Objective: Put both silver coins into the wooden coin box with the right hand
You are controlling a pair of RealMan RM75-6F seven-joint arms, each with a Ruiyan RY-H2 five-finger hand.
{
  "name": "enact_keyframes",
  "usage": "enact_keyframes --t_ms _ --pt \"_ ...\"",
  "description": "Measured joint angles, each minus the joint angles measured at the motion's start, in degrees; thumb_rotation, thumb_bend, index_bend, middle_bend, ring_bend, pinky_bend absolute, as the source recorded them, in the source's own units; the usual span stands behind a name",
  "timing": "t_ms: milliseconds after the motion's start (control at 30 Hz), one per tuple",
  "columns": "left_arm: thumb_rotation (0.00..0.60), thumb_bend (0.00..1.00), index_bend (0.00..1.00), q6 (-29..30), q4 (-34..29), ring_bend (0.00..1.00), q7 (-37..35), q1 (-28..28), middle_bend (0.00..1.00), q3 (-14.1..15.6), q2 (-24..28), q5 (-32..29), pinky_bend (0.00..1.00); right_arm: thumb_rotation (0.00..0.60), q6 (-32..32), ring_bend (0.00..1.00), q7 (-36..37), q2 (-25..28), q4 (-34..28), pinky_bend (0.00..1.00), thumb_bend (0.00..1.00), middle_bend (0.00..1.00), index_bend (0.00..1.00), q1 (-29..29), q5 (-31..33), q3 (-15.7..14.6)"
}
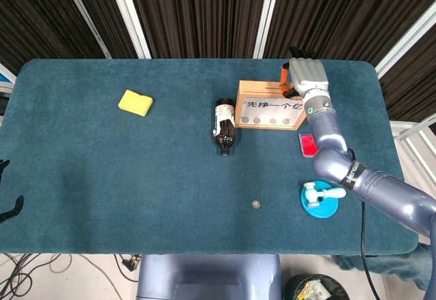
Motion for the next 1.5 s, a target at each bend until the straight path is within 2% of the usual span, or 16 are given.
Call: enact_keyframes --t_ms 700,1500 --pt "0.6 0.4 0.03 -0.3 -0.1 0.0 -0.3 0.0 0.0 0.1 0.2 -0.1 0.0 0.6 -0.8 0.0 1.1 -0.9 2.2 0.0 0.52 0.0 0.76 0.1 0.1 -1.4" --pt "0.6 0.4 0.03 -0.6 -0.2 0.0 -0.3 -0.1 0.0 0.1 0.3 -0.5 0.0 0.6 -0.6 0.0 2.7 -0.6 2.0 0.0 0.52 0.0 0.76 -0.1 -1.0 -1.4"
